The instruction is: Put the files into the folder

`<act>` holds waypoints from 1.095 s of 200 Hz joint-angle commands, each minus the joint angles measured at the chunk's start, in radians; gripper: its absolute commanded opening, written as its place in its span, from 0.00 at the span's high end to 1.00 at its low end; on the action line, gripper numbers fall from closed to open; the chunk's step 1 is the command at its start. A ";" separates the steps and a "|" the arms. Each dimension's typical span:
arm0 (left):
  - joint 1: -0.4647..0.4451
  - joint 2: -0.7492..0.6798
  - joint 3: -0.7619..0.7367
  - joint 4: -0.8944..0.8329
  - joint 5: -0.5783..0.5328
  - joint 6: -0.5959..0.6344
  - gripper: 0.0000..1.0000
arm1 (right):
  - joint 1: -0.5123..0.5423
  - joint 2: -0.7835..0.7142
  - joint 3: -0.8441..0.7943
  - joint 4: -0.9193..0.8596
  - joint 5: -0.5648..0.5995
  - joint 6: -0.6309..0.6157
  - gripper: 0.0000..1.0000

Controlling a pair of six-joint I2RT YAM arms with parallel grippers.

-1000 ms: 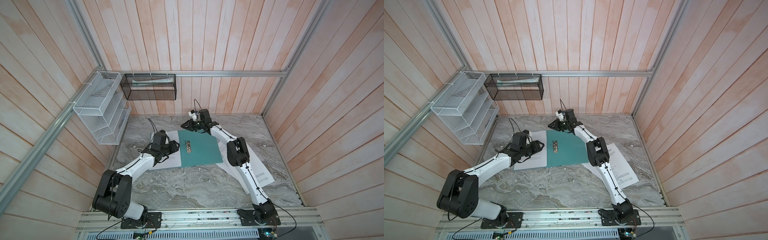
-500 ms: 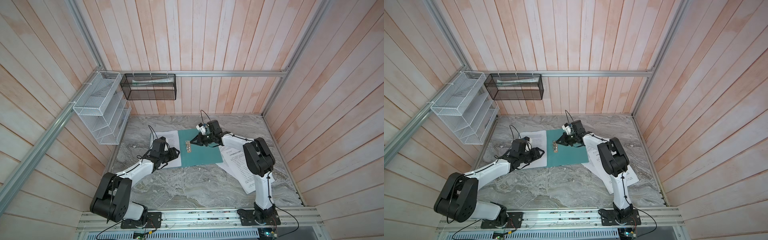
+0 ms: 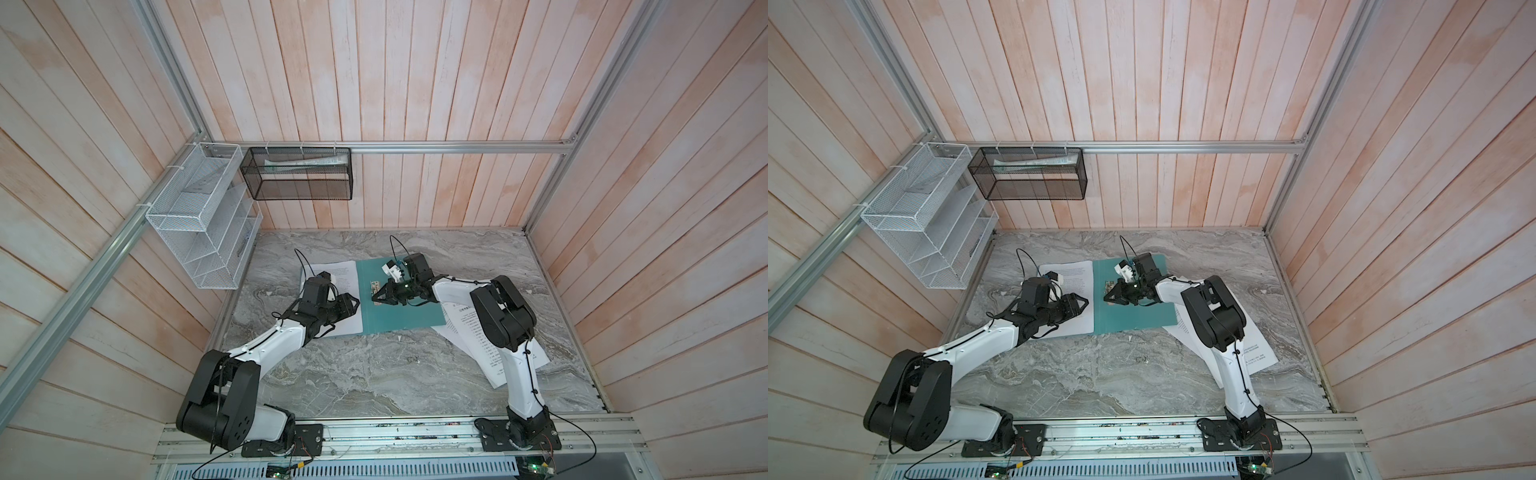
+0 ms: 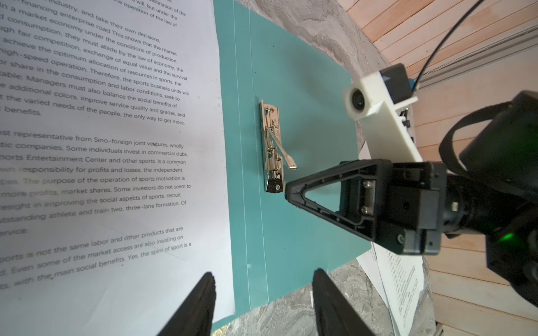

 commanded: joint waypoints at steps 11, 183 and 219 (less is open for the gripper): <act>0.004 -0.011 -0.018 0.012 0.000 0.014 0.44 | -0.005 0.079 0.103 0.011 -0.025 0.015 1.00; -0.141 0.014 0.090 0.025 -0.048 0.029 0.32 | -0.218 -0.056 0.388 -0.490 0.268 -0.318 0.69; -0.297 0.141 0.203 0.095 -0.070 0.014 0.28 | -0.335 -0.472 -0.092 -0.520 0.551 -0.384 0.48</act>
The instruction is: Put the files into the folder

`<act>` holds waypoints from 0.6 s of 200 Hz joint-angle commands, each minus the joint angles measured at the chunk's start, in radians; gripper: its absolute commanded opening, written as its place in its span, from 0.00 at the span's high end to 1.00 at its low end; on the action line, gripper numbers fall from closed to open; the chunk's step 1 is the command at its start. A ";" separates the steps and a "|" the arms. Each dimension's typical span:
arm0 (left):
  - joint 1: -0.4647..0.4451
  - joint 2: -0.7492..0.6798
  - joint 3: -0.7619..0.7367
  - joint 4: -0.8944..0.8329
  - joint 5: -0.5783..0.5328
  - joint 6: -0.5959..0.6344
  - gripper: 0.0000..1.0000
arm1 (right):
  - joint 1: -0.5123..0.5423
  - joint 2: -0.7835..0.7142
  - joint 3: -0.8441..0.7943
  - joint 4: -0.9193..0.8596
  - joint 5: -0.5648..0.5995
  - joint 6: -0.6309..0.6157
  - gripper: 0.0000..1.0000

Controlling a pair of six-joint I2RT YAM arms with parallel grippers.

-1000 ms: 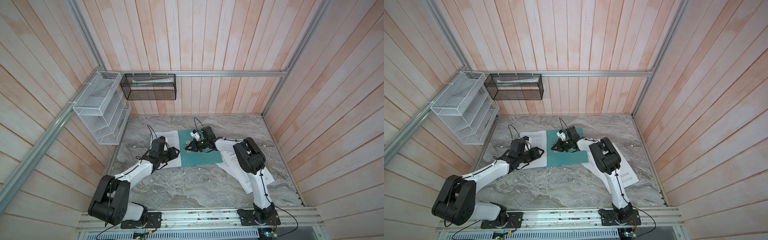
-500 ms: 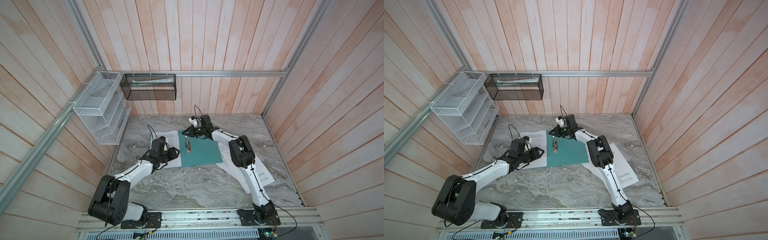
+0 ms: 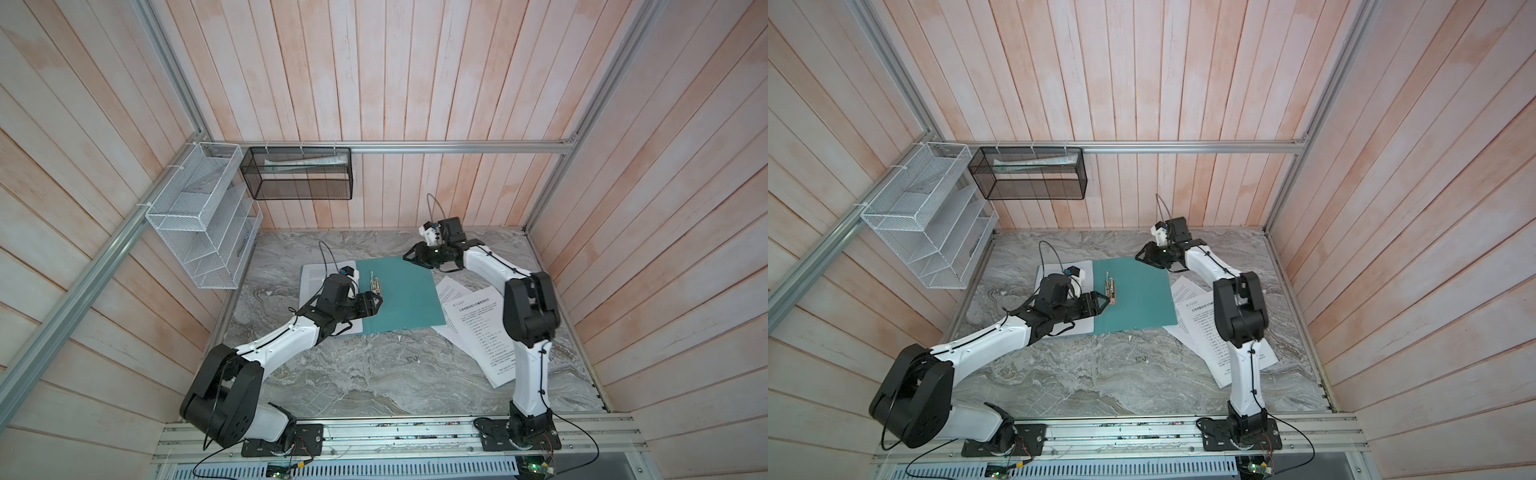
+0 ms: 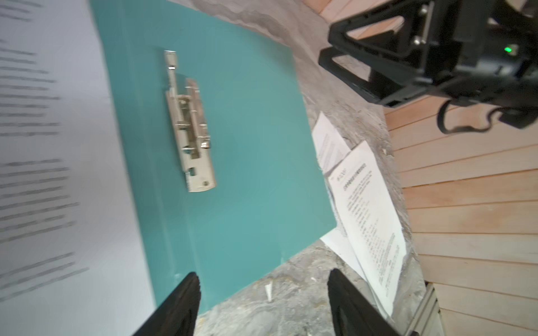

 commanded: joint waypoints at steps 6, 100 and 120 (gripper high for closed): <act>-0.093 0.111 0.098 0.079 -0.022 -0.002 0.28 | -0.093 -0.272 -0.291 -0.061 0.244 -0.102 0.48; -0.213 0.613 0.541 0.179 0.201 -0.138 0.31 | -0.339 -0.666 -0.767 0.166 0.179 0.029 0.52; -0.224 0.670 0.624 0.112 0.189 -0.128 0.31 | -0.366 -0.628 -0.749 0.124 0.295 0.016 0.51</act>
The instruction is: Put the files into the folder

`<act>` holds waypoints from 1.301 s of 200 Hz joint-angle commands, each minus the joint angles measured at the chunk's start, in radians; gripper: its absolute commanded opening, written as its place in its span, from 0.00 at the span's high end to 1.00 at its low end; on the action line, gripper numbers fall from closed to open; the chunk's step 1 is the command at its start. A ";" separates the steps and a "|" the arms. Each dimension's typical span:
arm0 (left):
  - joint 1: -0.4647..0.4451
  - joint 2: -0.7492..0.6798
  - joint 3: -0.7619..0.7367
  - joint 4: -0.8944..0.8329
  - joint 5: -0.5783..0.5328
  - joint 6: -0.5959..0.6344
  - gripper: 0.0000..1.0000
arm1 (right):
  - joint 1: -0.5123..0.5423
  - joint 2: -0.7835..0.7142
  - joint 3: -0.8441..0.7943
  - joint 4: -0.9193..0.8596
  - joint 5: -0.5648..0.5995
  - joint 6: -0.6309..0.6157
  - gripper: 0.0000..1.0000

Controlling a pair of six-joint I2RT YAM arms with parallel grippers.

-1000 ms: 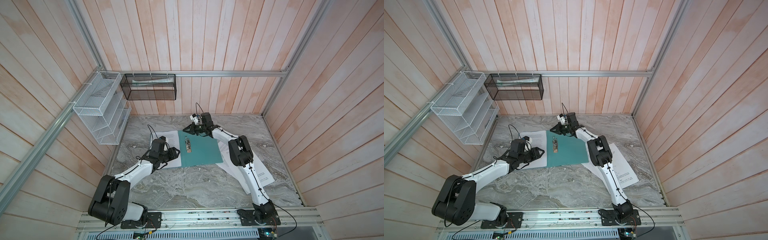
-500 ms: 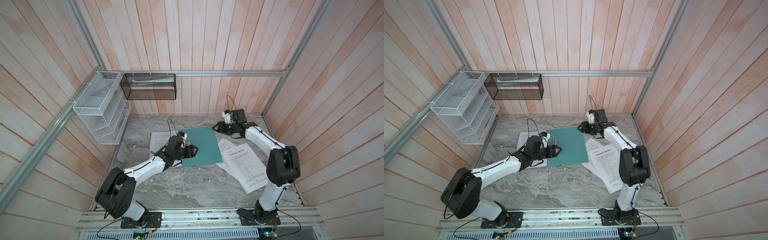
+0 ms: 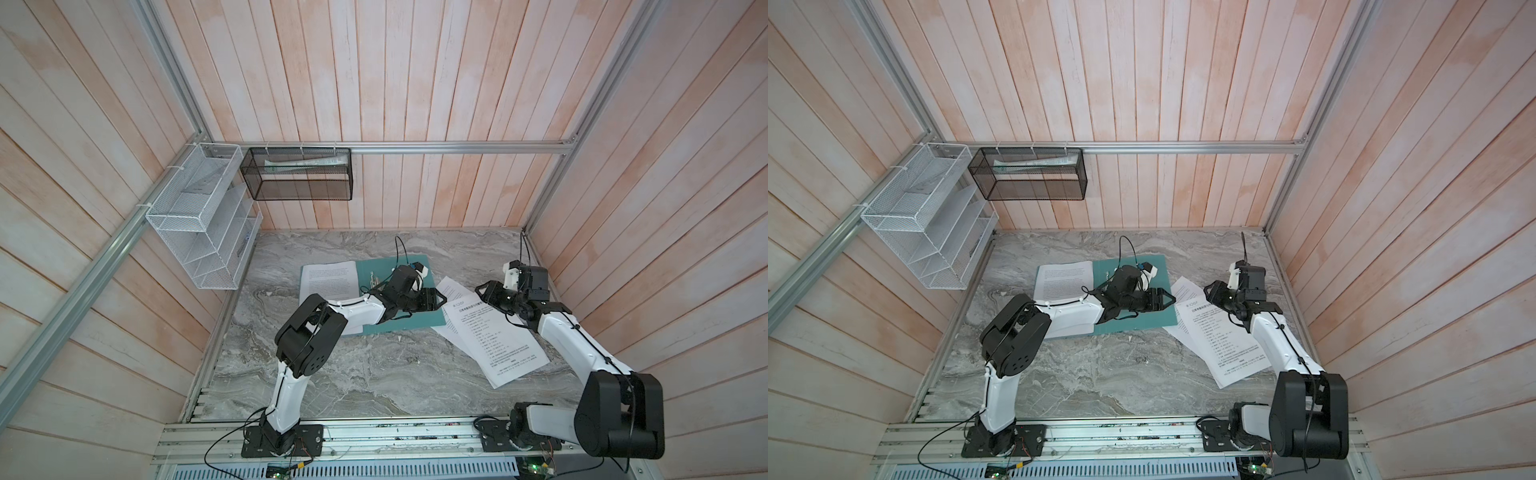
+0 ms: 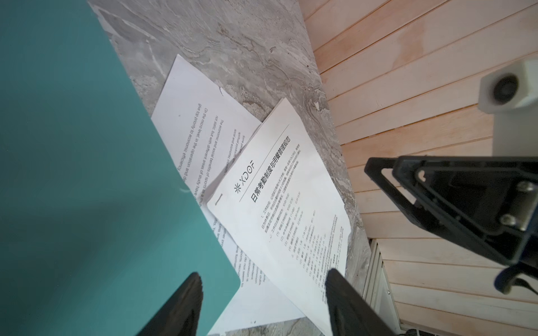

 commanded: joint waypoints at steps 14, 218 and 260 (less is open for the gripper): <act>-0.019 0.082 0.127 -0.062 0.020 -0.018 0.31 | -0.042 0.059 0.033 -0.028 0.234 -0.024 0.51; -0.036 0.225 0.309 -0.309 -0.089 0.009 0.31 | -0.208 0.232 -0.057 0.116 0.162 0.050 0.51; -0.033 0.185 0.275 -0.319 -0.127 0.025 0.32 | -0.208 0.252 -0.105 0.159 0.111 0.065 0.52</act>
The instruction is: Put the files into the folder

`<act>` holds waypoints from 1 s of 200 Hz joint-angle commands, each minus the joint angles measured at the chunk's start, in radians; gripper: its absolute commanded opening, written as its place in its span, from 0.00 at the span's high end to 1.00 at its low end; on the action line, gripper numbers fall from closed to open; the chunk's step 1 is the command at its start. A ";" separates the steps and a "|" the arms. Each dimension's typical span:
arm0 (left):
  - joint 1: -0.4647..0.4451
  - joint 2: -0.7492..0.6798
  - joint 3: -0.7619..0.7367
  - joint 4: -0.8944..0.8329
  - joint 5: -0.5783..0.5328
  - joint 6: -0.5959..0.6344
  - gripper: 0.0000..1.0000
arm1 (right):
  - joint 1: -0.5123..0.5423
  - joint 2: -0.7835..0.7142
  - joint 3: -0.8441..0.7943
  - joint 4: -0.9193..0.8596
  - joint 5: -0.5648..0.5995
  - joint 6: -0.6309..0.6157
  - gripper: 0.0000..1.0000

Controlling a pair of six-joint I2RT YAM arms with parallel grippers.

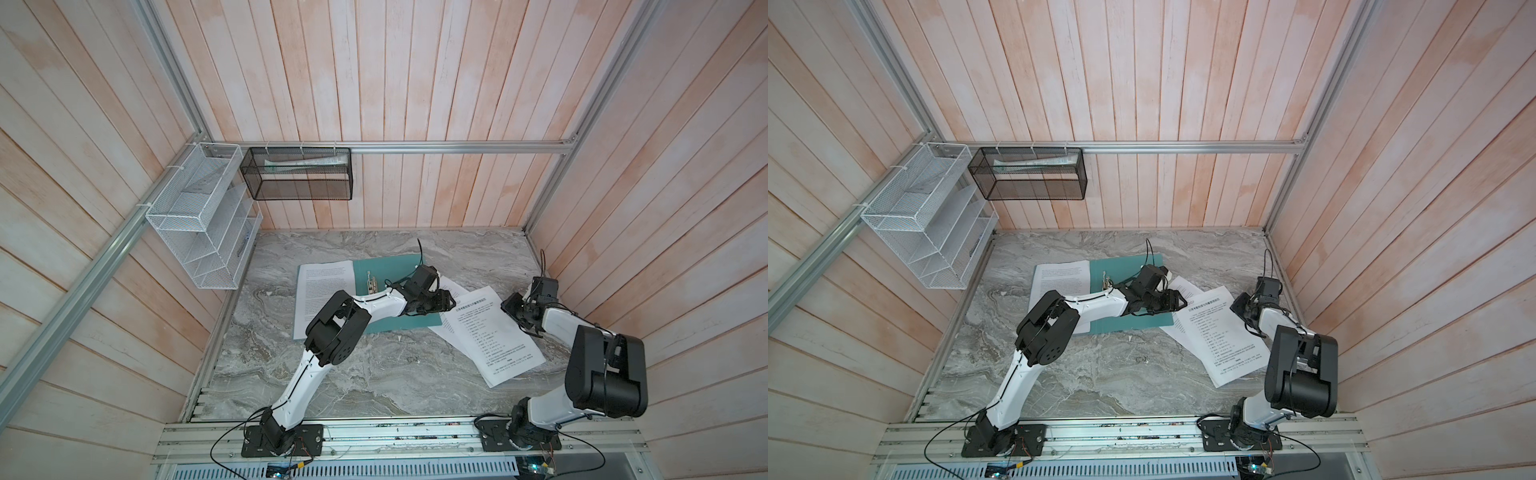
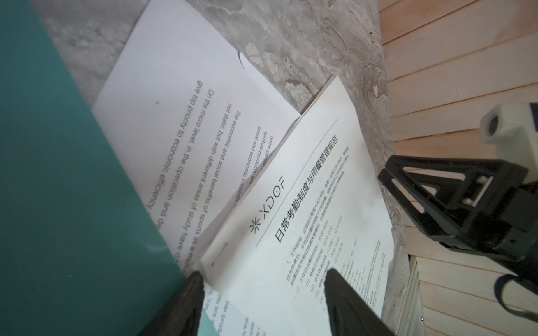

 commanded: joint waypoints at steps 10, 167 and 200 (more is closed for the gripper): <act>0.012 -0.037 -0.031 -0.044 -0.039 0.021 0.32 | -0.006 0.024 -0.037 0.041 -0.065 0.020 0.53; 0.032 0.032 -0.038 0.092 0.110 -0.078 0.61 | -0.006 0.100 -0.090 0.134 -0.264 0.043 0.59; 0.042 0.007 -0.027 0.094 0.116 -0.075 0.94 | -0.007 0.060 -0.084 0.120 -0.266 0.050 0.60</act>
